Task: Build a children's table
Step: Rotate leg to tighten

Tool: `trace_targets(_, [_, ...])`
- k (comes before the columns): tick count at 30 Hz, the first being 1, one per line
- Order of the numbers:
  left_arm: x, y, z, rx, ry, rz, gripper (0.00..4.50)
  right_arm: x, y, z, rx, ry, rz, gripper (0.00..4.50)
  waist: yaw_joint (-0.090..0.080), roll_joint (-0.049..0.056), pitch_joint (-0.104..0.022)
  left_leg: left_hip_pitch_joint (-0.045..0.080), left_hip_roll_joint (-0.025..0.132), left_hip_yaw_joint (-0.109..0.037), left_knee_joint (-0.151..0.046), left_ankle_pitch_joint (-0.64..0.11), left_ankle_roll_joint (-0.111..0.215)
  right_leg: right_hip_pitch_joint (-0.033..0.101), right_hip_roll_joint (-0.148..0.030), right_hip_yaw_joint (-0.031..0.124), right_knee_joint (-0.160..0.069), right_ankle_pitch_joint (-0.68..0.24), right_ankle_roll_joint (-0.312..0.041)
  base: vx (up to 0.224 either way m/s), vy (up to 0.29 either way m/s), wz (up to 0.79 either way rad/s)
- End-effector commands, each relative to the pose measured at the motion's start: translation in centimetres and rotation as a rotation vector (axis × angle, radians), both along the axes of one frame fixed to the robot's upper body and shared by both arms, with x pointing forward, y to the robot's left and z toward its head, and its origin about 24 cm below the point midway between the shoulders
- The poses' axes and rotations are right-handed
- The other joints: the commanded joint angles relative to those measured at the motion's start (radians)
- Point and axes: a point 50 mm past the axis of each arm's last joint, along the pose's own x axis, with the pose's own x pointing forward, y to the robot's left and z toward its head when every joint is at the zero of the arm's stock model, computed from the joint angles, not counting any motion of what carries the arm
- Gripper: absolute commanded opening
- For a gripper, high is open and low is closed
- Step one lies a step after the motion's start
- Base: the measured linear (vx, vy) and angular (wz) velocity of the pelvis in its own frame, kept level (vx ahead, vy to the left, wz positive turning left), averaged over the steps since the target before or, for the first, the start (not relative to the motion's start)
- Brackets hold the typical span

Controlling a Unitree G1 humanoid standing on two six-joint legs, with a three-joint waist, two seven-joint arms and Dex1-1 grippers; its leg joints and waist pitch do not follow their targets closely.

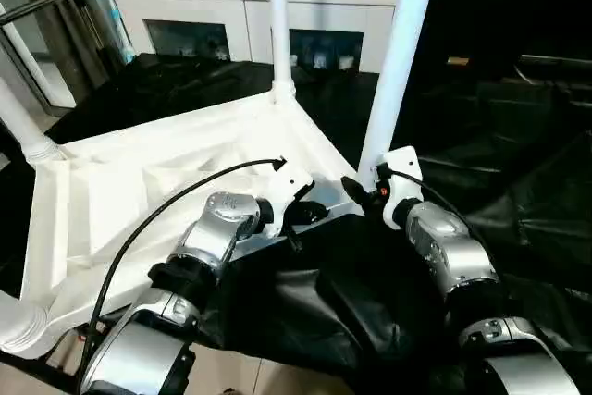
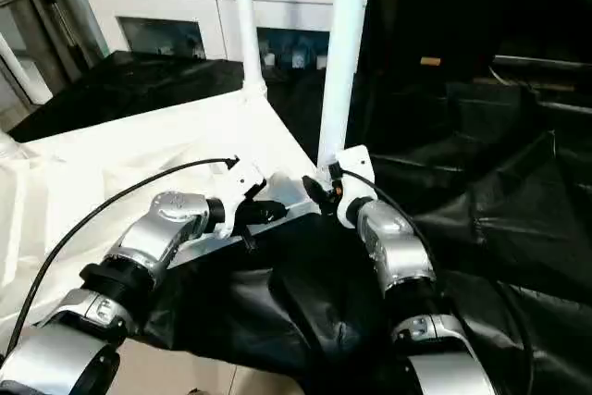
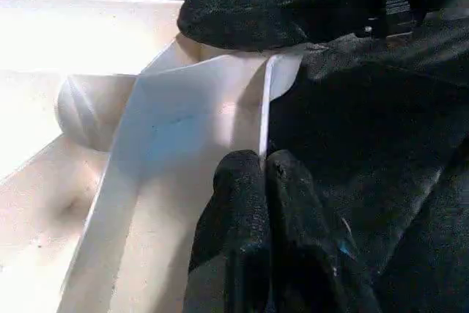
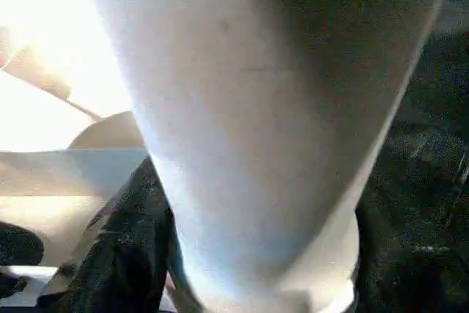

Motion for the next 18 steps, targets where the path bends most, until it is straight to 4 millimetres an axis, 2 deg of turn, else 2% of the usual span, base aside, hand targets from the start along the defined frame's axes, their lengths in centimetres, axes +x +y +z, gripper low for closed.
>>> trace_targets(1, [-0.2,-2.4,1.4,-0.050,-0.064,-0.086,0.00,-2.0,4.7,-2.2,0.052,0.119,0.227,3.51,-0.004,-0.006,-0.045,0.014,0.007,-0.002,-0.079,-0.367,-0.002,0.030,-0.032,0.016,-0.092,-0.358,-0.162,0.000,0.000,0.00])
trace_targets(3, [-0.7,-2.0,1.3,-0.047,-0.053,-0.148,0.00,-2.1,4.4,-1.8,0.042,0.098,0.277,3.58,-0.005,-0.004,-0.048,0.012,0.009,-0.001,-0.078,-0.349,0.003,0.032,-0.031,0.017,-0.087,-0.304,-0.177,0.000,0.000,0.00])
trace_targets(4, [-0.7,-1.9,1.3,-0.046,-0.051,-0.159,0.00,-2.1,4.3,-1.7,0.039,0.093,0.289,3.86,-0.005,-0.004,-0.049,0.012,0.009,-0.002,-0.078,-0.342,0.004,0.034,-0.031,0.017,-0.084,-0.285,-0.183,0.000,0.000,0.00])
trace_targets(5, [-0.9,-1.8,1.3,-0.045,-0.047,-0.174,0.00,-2.2,4.1,-1.6,0.034,0.086,0.310,3.94,-0.007,-0.004,-0.051,0.007,0.009,-0.002,-0.078,-0.318,0.009,0.039,-0.031,0.017,-0.079,-0.238,-0.195,0.000,0.000,0.00])
trace_targets(6, [-1.0,-1.5,1.2,-0.043,-0.040,-0.196,0.00,-2.3,3.8,-1.4,0.031,0.077,0.345,3.94,-0.007,-0.004,-0.054,0.009,0.010,0.000,-0.074,-0.300,0.016,0.040,-0.030,0.016,-0.075,-0.197,-0.207,0.000,0.000,0.00])
trace_targets(9, [-1.6,-0.7,1.3,-0.046,-0.022,-0.270,0.00,-2.7,2.7,-0.8,0.032,0.060,0.449,3.94,-0.007,-0.003,-0.060,0.004,0.010,0.002,-0.065,-0.219,0.043,0.048,-0.030,0.015,-0.061,-0.067,-0.241,0.036,0.000,0.00])
trace_targets(10, [-1.9,-0.2,1.2,-0.044,-0.008,-0.308,0.00,-3.0,2.1,-0.5,0.032,0.057,0.506,3.94,-0.005,-0.003,-0.061,0.003,0.010,0.004,-0.058,-0.176,0.068,0.051,-0.027,0.012,-0.052,0.022,-0.270,0.053,0.003,-0.02])
trace_targets(11, [-2.0,0.0,1.2,-0.042,0.000,-0.327,0.00,-3.1,1.8,-0.4,0.032,0.056,0.535,3.94,-0.005,-0.003,-0.061,0.003,0.010,0.004,-0.058,-0.176,0.068,0.051,-0.027,0.012,-0.052,0.022,-0.270,0.000,0.000,0.00])
trace_targets(12, [-2.5,0.8,1.2,-0.026,0.020,-0.389,0.00,-3.7,1.0,0.1,0.020,0.063,0.635,3.94,0.002,-0.001,-0.064,0.007,0.013,0.006,-0.053,-0.156,0.094,0.052,-0.026,0.011,-0.047,0.077,-0.290,0.000,0.000,0.00])
trace_targets(15, [-2.8,1.6,1.0,0.002,0.051,-0.429,0.00,-4.3,0.1,0.4,0.005,0.084,0.728,3.94,0.008,-0.002,-0.063,0.008,0.013,0.008,-0.050,-0.149,0.116,0.052,-0.026,0.011,-0.044,0.099,-0.303,0.000,0.000,0.00])
trace_targets(18, [-3.1,2.4,1.0,0.024,0.078,-0.466,0.00,-4.8,-0.6,0.7,-0.009,0.112,0.800,3.94,0.013,-0.003,-0.055,0.013,0.018,0.009,-0.059,-0.213,0.091,0.048,-0.029,0.012,-0.053,-0.037,-0.293,0.000,0.000,0.00])
